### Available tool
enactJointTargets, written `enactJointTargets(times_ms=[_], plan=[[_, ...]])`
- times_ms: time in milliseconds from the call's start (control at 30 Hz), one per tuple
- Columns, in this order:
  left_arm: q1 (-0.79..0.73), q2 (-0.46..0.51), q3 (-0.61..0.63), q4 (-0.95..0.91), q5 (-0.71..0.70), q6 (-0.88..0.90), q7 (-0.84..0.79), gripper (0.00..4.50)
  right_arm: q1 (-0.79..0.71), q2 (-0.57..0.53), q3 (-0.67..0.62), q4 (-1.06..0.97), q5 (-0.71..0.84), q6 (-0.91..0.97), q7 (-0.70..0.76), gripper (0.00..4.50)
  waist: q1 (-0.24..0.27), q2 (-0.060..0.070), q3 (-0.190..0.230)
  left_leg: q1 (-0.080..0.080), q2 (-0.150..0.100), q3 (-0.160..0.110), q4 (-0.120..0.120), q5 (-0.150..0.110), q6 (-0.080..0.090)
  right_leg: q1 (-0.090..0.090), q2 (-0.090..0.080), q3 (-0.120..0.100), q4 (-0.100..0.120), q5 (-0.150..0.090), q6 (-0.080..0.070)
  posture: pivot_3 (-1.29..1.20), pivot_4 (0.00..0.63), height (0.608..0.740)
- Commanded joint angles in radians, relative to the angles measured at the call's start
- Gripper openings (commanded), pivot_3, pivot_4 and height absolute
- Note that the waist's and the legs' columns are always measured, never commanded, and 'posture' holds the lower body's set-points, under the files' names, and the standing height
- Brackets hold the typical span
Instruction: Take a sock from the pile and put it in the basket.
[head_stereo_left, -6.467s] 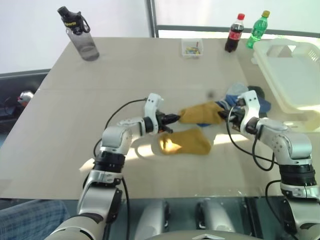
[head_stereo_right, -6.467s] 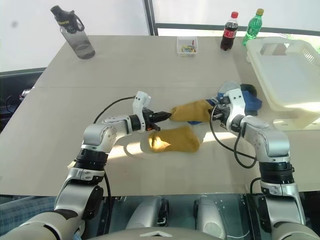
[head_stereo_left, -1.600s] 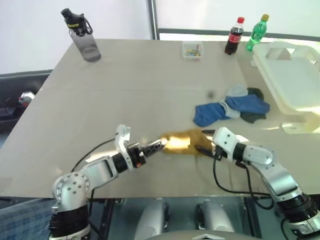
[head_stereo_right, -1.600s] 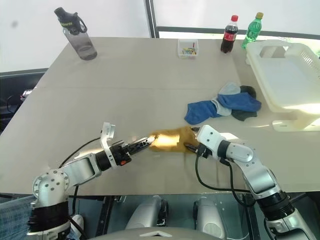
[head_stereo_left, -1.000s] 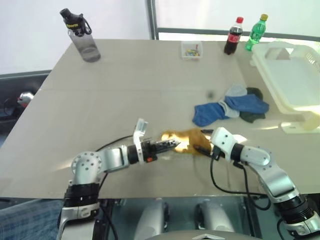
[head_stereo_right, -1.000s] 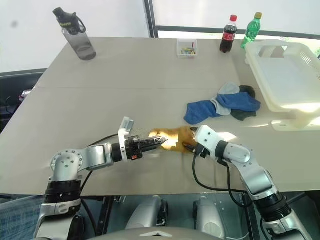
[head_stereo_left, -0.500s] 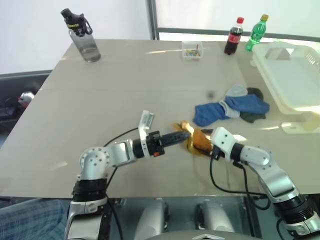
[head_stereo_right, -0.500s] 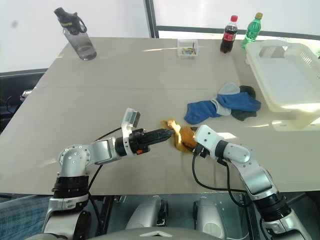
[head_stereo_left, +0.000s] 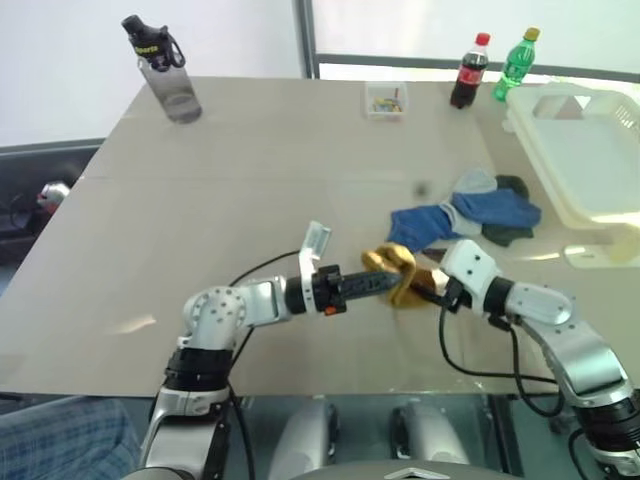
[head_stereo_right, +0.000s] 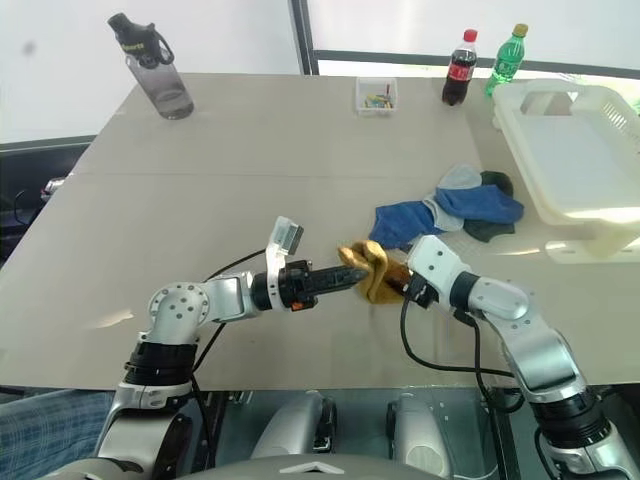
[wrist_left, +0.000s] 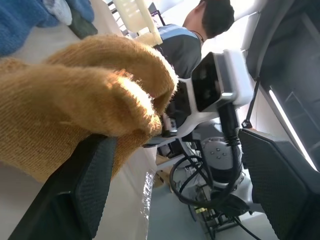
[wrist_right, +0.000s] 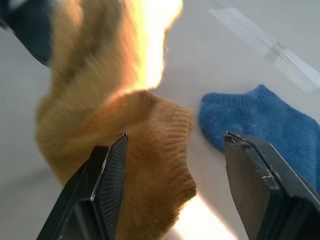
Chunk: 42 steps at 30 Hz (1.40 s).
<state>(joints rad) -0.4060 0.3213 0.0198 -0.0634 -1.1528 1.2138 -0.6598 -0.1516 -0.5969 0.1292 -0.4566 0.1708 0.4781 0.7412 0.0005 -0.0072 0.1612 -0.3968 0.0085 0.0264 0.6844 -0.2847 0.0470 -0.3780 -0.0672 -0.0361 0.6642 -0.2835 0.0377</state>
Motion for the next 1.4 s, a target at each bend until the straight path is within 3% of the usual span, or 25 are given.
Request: enactJointTargets(times_ms=[33,233,567,900,1400], plan=[[-0.018,0.004,-0.011,0.010,0.024,-0.014,-0.052,4.17,0.009,-0.064,-0.114,-0.095,0.105,0.080,0.050,3.11,0.004,0.000,0.000,0.000,0.000,0.000,0.000,0.000,0.000,0.000,0.000,0.000,0.000,0.000,0.000,0.00,0.150,0.740],[-0.041,0.003,-0.034,0.043,0.072,-0.026,-0.119,4.17,-0.014,-0.092,-0.249,-0.101,0.250,0.171,0.053,3.11,0.013,0.000,0.000,-0.001,0.000,-0.001,0.000,0.000,0.000,0.000,0.000,-0.001,0.000,0.000,0.000,0.00,0.150,0.740],[-0.094,-0.027,-0.069,0.112,0.149,-0.056,-0.200,4.17,-0.140,-0.020,-0.239,-0.139,0.436,0.308,-0.025,3.11,0.013,0.000,0.000,-0.002,0.000,-0.001,0.000,0.000,0.001,0.000,0.000,-0.001,0.000,0.000,0.000,0.00,0.150,0.740],[-0.111,-0.043,-0.105,0.132,0.210,-0.067,-0.273,4.17,-0.188,-0.012,-0.131,-0.102,0.395,0.279,-0.049,3.11,0.013,0.000,0.000,-0.003,0.000,-0.002,0.000,0.000,0.001,0.000,0.000,-0.002,-0.001,0.000,0.000,0.00,0.150,0.740],[-0.150,-0.075,-0.140,0.229,0.307,-0.121,-0.342,4.17,-0.212,-0.021,0.028,0.036,0.156,0.163,-0.073,3.11,0.012,0.000,0.000,-0.003,0.000,-0.002,0.000,0.000,0.001,-0.001,0.003,-0.002,-0.001,0.000,0.000,0.00,0.150,0.740]])
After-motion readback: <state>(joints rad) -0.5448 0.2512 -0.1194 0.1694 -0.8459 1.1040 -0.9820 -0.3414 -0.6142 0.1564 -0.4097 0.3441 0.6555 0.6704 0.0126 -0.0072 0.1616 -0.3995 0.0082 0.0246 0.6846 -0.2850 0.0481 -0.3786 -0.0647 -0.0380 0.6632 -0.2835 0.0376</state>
